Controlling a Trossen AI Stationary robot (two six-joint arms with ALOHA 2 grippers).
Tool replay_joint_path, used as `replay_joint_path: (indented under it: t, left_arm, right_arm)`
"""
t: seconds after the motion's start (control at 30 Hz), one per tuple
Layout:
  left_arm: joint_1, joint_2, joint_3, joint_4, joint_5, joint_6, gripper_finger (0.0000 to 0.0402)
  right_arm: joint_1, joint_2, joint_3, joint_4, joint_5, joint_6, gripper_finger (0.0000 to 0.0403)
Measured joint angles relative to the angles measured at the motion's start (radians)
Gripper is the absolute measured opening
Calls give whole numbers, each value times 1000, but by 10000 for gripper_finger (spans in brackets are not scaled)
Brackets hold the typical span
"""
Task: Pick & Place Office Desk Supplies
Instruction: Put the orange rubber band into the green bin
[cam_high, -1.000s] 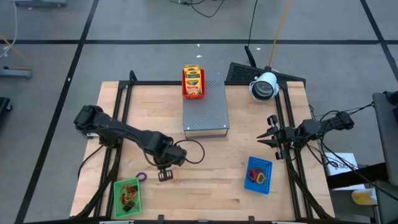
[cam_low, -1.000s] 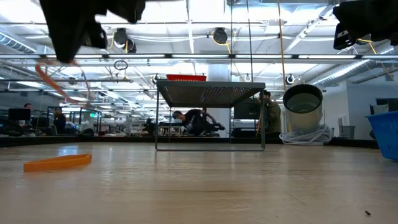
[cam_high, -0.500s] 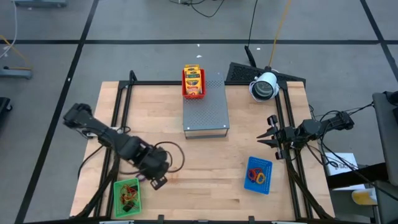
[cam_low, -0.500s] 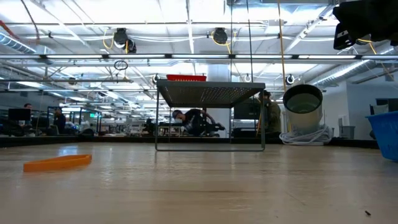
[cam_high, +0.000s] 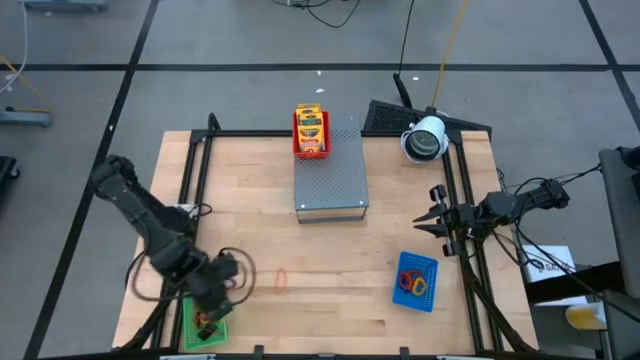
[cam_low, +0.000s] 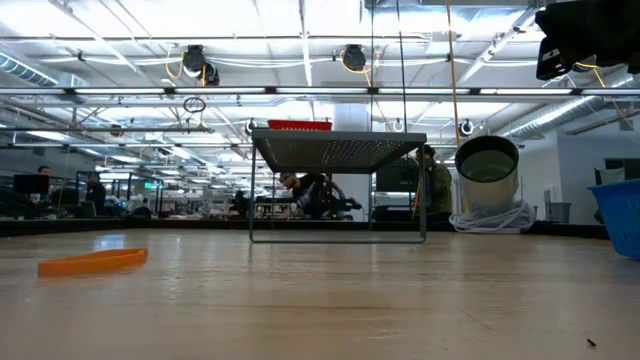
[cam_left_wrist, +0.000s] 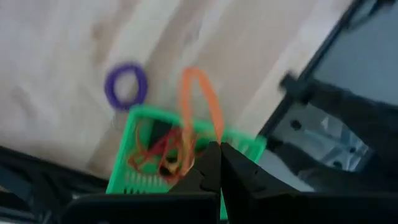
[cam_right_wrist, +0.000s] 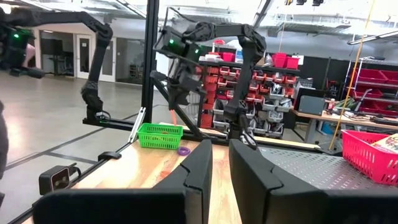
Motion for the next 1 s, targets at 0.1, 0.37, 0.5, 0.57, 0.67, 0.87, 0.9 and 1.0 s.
replay_joint_path:
  t: [0.1,0.37,0.5,0.57,0.67,0.87,0.9,1.0]
  left_arm:
    - [-115,-48,-68,36,-20,-64,2]
    - [-337,-61,-120,48,-82,-122,1]
    - [-370,-45,-140,89,-109,-123,2]
    - [-374,-31,-145,113,-118,-116,1]
    - [-374,-5,-146,114,-132,-105,2]
    - [-365,35,-146,109,-138,-72,2]
    - [-366,39,-146,102,-146,-67,2]
    - [-366,57,-153,89,-165,-48,5]
  right_arm:
    - [0,0,0,0,0,0,45]
    - [0,0,0,0,0,0,45]
    - [0,0,0,0,0,0,45]
    - [0,0,0,0,0,0,45]
    - [0,0,0,0,0,0,45]
    - [0,0,0,0,0,0,45]
    - [0,0,0,0,0,0,45]
    - [0,0,0,0,0,0,45]
